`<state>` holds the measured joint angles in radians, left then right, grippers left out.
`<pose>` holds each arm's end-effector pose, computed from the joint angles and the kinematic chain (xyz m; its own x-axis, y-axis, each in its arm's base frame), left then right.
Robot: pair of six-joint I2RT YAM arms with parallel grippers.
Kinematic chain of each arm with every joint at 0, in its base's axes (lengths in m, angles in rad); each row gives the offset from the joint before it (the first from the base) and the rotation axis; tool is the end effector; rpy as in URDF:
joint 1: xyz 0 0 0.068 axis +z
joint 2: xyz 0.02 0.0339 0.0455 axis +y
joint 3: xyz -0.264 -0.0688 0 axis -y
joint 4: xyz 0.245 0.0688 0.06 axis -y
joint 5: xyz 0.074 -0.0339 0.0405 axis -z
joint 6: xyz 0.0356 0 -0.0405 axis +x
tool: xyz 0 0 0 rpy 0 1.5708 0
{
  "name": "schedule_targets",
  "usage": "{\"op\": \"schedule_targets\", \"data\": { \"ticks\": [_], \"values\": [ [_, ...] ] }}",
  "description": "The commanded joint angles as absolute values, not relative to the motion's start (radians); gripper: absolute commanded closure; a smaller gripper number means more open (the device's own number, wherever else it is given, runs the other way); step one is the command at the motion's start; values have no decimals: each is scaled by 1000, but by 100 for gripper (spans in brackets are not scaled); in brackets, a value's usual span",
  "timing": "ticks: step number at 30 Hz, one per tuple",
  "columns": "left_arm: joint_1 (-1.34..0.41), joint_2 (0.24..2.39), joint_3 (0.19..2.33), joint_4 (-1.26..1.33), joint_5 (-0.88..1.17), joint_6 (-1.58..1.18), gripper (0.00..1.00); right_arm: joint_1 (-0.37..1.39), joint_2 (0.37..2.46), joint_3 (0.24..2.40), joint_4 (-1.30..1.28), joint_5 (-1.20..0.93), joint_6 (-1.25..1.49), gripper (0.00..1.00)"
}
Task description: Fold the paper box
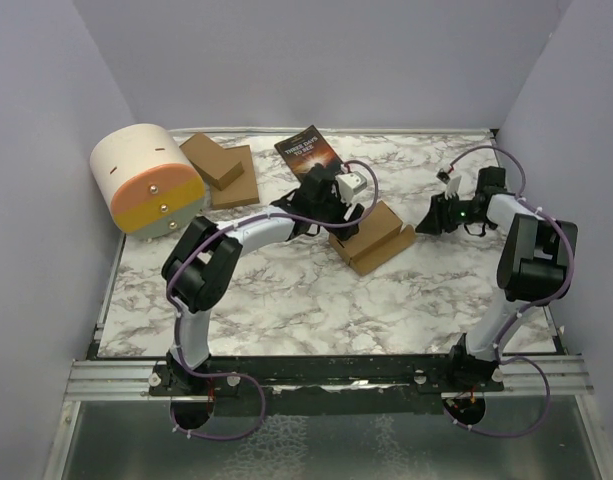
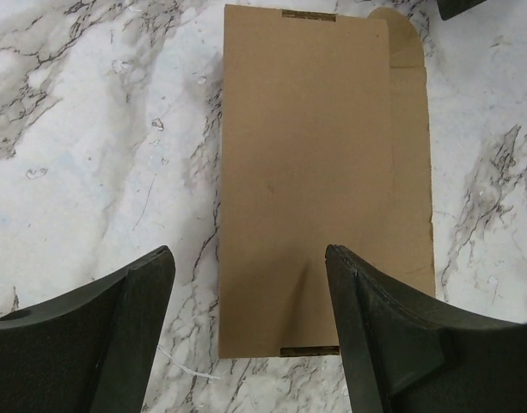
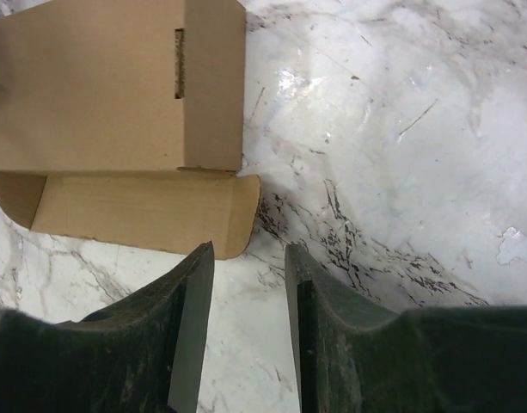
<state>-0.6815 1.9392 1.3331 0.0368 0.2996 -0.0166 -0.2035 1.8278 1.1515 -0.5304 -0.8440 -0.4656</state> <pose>0.3363 -0.2863 0.2113 -0.4318 0.3298 -0.8395 0.7879 0.5910 -0.1731 0.3487 -0.0448 0.1710 -0.7610 -0.1476 -0.6317 -0.5238 0.7143 0.4641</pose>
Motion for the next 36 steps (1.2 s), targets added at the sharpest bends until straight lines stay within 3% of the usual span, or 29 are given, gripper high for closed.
{"op": "schedule_targets", "data": {
  "ticks": [1,11,17,36],
  "values": [
    [-664,1963,1382,29,371,-16,26,-210,1861,1139,-481,-880,-418,62],
    [-629,2017,1401,41,448,-51,29,-209,1964,1181,-498,-975,-406,72],
    [-626,2051,1413,40,480,-75,33,-203,1960,1173,-488,-990,-429,87],
    [-622,2107,1468,-6,480,-71,38,-123,1850,1108,-423,-848,-459,95]
  ]
}}
